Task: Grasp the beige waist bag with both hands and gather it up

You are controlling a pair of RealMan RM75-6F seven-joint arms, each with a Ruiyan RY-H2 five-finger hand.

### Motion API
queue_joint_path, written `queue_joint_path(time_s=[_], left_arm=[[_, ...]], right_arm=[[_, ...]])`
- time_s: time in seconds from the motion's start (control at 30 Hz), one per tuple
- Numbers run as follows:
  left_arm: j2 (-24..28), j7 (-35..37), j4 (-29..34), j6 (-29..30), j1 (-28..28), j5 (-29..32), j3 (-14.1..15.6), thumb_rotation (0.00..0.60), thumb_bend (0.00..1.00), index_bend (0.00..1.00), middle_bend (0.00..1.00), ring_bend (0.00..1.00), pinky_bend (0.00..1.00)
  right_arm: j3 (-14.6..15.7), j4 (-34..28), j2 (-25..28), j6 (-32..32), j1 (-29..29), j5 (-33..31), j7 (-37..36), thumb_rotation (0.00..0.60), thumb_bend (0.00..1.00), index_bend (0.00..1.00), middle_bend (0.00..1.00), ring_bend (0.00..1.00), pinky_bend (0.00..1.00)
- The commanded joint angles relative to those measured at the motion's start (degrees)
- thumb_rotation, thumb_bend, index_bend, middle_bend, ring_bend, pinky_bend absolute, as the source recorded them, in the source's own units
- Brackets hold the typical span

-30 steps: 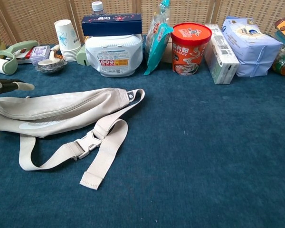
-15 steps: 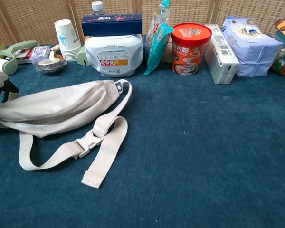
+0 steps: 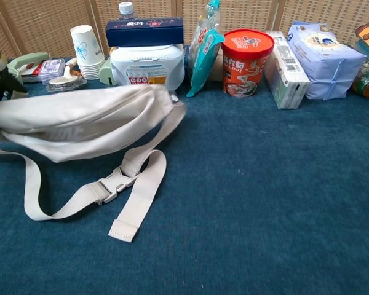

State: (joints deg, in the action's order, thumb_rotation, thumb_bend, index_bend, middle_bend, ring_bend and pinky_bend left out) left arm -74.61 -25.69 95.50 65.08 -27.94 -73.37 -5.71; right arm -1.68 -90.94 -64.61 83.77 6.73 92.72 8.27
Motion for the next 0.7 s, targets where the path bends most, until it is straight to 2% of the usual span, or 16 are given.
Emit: queue_joint_path(time_s=[0.03, 0.2, 0.4, 0.7], left_arm=[[1.8, -2.2, 4.8, -0.3, -1.4, 0.5, -1.2, 0.6, 0.09, 0.68, 0.64, 0.63, 0.61], [1.3, -6.1, 8.8, -2.8, -4.2, 4.7, -3.0, 0.6, 0.07, 0.67, 0.64, 0.62, 0.61], [-0.9, -13.0, 13.2, -7.8, -11.2, 14.7, -6.3, 0.6, 0.07, 0.67, 0.64, 0.62, 0.61], [-5.4, -22.2, 17.6, -6.3, -19.2, 27.1, -7.7, 0.6, 0.07, 0.66, 0.63, 0.61, 0.61]], right_arm=[[0.6, -2.3, 0.4, -2.0, 1.7, 1.6, 1.3, 0.6, 0.0, 0.0, 0.0, 0.0, 0.0], [0.3, -7.0, 2.2, -4.1, 3.6, 2.8, 2.4, 0.6, 0.0, 0.0, 0.0, 0.0, 0.0], [-0.9, -13.2, 3.7, -10.1, 7.9, 1.7, 1.5, 0.6, 0.0, 0.0, 0.0, 0.0, 0.0], [-1.8, -14.9, 2.1, -14.2, 10.8, -1.4, 1.8, 0.6, 0.0, 0.0, 0.0, 0.0, 0.0]])
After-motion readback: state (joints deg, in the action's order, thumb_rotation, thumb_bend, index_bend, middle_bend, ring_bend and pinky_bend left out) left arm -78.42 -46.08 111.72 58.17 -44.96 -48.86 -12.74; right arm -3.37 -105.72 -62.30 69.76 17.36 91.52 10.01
